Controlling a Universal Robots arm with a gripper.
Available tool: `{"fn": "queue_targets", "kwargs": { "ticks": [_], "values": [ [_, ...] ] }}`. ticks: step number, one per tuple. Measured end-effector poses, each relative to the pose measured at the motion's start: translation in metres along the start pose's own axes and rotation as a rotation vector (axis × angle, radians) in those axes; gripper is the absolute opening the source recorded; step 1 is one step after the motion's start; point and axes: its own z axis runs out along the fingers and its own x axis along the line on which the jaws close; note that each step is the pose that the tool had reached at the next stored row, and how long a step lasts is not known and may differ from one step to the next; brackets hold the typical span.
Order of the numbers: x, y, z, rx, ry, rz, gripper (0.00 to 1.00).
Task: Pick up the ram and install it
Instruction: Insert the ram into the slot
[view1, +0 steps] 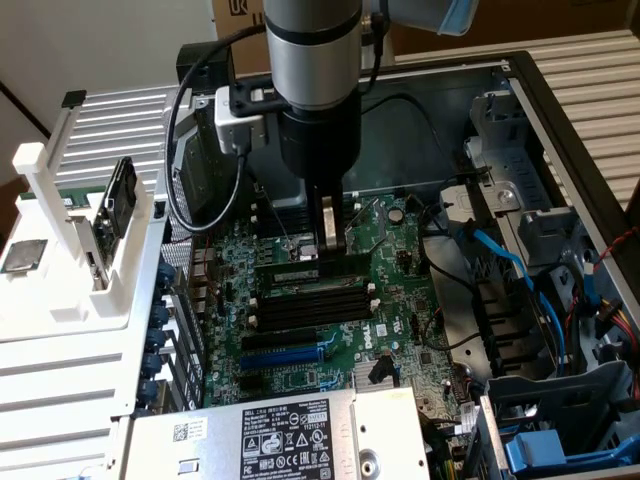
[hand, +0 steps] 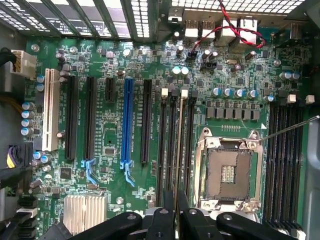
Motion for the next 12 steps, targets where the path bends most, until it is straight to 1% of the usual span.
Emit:
{"fn": "queue_targets", "kwargs": {
  "ticks": [2, 3, 5, 12],
  "values": [
    [0.0020, 0.0001, 0.0030, 0.0000, 0.0004, 0.000, 0.13],
    [0.0050, 0.0002, 0.0064, 0.0001, 0.0009, 0.000, 0.13],
    [0.0058, 0.0003, 0.0077, -0.0002, 0.0019, -0.004, 0.13],
    [0.0058, 0.0003, 0.0087, 0.0000, 0.0014, -0.008, 0.13]
  ]
}}
